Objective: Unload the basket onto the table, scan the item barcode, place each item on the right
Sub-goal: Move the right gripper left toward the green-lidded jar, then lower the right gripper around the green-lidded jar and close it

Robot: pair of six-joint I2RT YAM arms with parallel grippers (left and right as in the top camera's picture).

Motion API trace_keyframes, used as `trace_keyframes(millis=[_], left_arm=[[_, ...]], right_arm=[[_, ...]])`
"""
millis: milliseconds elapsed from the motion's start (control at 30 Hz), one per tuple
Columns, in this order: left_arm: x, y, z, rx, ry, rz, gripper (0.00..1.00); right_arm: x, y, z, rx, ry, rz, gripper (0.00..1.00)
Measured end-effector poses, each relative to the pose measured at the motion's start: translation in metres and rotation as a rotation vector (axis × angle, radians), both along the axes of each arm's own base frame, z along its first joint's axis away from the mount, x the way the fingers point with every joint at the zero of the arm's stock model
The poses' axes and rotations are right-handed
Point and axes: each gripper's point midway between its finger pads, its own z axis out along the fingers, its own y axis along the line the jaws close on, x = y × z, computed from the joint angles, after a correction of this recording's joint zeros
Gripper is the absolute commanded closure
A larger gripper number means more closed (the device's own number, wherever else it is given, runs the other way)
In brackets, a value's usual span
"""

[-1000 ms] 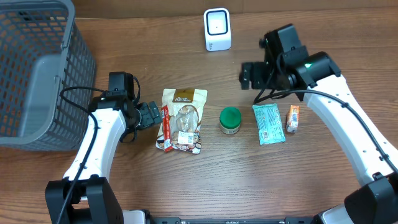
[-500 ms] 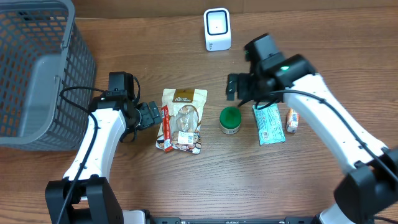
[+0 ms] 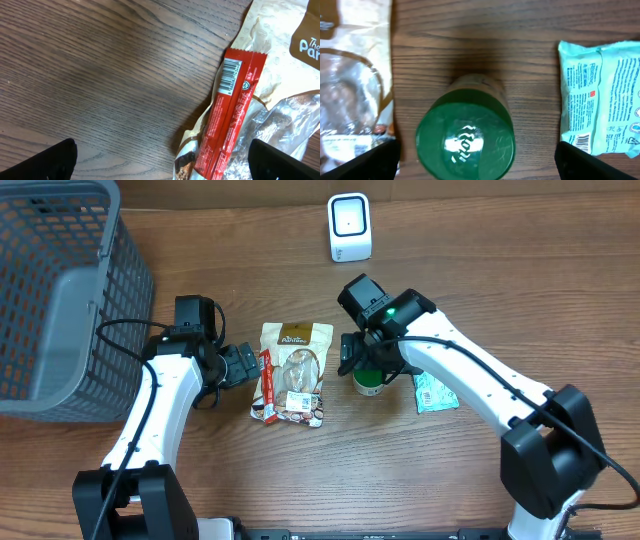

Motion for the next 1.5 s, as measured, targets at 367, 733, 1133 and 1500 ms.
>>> trace_keyframes(millis=[367,733,1133,1500], left_arm=[[0.0,0.0,0.0,0.0,0.0,0.0,0.0],[0.0,0.0,0.0,0.0,0.0,0.0,0.0],[0.0,0.0,0.0,0.0,0.0,0.0,0.0],[0.0,0.0,0.0,0.0,0.0,0.0,0.0]], right_arm=[[-0.008,0.002,-0.025,-0.04,0.06,-0.042,0.06],[-0.008,0.005,-0.042,-0.043,0.093,-0.073,0.18],[-0.01,0.005,-0.056,-0.053,0.121,-0.097,0.23],[-0.01,0.005,-0.059,-0.056,0.124,-0.102,0.3]])
